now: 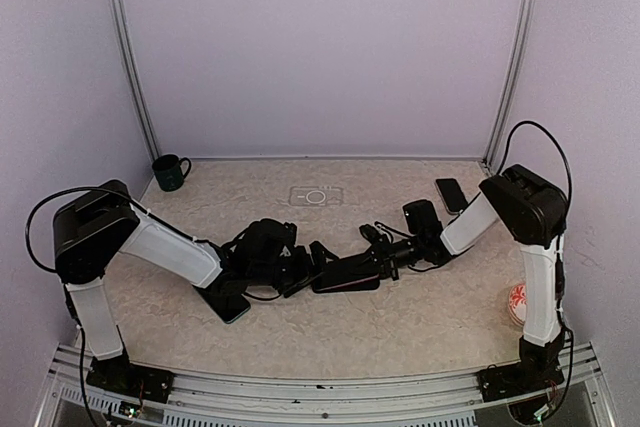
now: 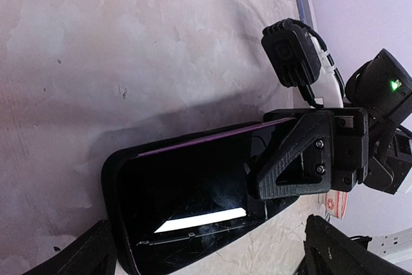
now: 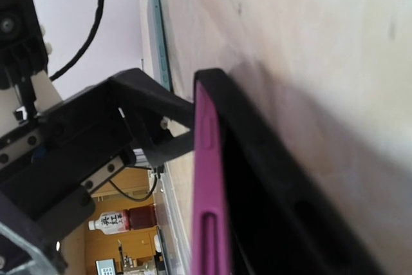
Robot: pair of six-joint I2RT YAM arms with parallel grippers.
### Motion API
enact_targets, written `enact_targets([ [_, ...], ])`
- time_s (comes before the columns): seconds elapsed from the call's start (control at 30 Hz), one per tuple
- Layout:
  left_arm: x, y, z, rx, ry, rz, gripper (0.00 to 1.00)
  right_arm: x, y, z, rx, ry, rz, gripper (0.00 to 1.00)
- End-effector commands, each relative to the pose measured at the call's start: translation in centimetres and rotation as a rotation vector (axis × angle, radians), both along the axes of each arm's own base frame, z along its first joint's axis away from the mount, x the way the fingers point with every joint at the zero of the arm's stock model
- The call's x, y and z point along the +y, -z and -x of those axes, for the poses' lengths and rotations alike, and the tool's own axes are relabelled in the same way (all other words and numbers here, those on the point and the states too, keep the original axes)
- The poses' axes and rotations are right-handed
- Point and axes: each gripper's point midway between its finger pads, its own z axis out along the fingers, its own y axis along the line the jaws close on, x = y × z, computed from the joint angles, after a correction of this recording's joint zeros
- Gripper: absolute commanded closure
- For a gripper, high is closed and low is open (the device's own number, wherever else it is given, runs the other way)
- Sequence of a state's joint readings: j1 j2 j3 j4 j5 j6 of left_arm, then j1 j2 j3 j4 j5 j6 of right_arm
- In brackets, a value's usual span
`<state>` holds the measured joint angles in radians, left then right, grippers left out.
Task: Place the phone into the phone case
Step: Install the phone into the phone case.
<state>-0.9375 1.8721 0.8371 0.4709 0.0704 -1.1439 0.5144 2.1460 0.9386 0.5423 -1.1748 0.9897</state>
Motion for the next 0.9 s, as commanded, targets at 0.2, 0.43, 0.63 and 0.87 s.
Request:
enact_targets([
  [0.2,-2.5,-1.7,1.0,-0.018,0.083,0.074,0.01,1.6,1.1,1.1,-0.011,-0.027,0.0,1.0],
  [0.43,-0.8,-3.3,0.5,-0.057,0.067,0.089,0.01,1.3,-2.5,1.0,-0.074,-0.061,-0.067,1.0],
  [0.63,0.0,-4.5,0.6,-0.081,0.079,0.082,0.01,1.2,-4.3,0.9,-0.118,-0.075,-0.091,1.0],
  [0.87,0.2,-4.4,1.1,-0.066,0.101,0.089,0.01,1.1,-5.8,1.2,-0.138,-0.087,-0.134,1.0],
])
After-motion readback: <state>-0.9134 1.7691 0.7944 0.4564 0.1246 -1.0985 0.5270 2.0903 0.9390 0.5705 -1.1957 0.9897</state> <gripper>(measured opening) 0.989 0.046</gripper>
